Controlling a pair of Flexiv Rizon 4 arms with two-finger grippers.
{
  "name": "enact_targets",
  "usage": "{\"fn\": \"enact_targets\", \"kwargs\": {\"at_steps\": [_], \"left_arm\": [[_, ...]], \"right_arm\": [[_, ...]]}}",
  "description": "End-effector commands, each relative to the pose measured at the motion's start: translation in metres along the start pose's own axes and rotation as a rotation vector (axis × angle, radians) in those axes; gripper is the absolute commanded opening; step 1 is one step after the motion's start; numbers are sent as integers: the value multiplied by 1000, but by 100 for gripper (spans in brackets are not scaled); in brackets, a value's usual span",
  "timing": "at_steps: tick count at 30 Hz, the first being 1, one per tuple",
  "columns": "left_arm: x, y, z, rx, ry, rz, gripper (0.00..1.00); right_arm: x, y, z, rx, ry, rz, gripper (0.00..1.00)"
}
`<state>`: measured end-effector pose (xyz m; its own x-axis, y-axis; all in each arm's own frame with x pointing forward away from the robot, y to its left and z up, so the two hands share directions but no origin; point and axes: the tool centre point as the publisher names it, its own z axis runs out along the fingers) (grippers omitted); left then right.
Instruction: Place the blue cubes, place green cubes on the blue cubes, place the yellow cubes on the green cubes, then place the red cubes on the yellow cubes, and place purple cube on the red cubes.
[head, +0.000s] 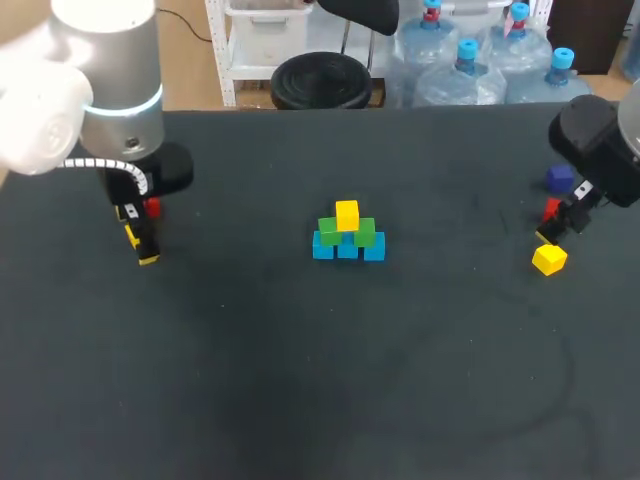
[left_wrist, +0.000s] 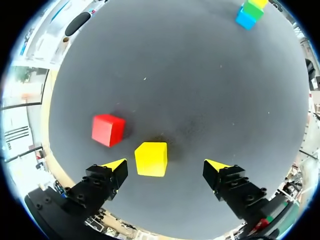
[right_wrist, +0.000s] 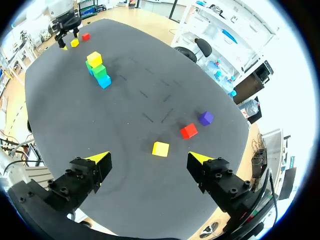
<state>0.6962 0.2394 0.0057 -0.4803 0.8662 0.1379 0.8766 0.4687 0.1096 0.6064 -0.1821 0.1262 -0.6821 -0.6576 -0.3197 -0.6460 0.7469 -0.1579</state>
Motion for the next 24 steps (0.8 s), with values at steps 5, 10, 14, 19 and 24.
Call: {"fn": "enact_targets", "kwargs": {"at_steps": [5, 10, 14, 19, 24], "left_arm": [[-4, 3, 9, 19, 0, 0, 100], [-6, 6, 13, 23, 4, -4, 100], [-7, 10, 14, 25, 7, -15, 100], [-6, 17, 13, 39, 0, -40, 100], [-4, 25, 10, 38, -7, -52, 96]], "right_arm": [[1, 1, 1, 4, -3, 2, 100], [1, 1, 1, 4, -3, 2, 100], [1, 1, 1, 4, -3, 2, 100], [1, 1, 1, 4, -3, 2, 100], [1, 1, 1, 4, -3, 2, 100]]}}
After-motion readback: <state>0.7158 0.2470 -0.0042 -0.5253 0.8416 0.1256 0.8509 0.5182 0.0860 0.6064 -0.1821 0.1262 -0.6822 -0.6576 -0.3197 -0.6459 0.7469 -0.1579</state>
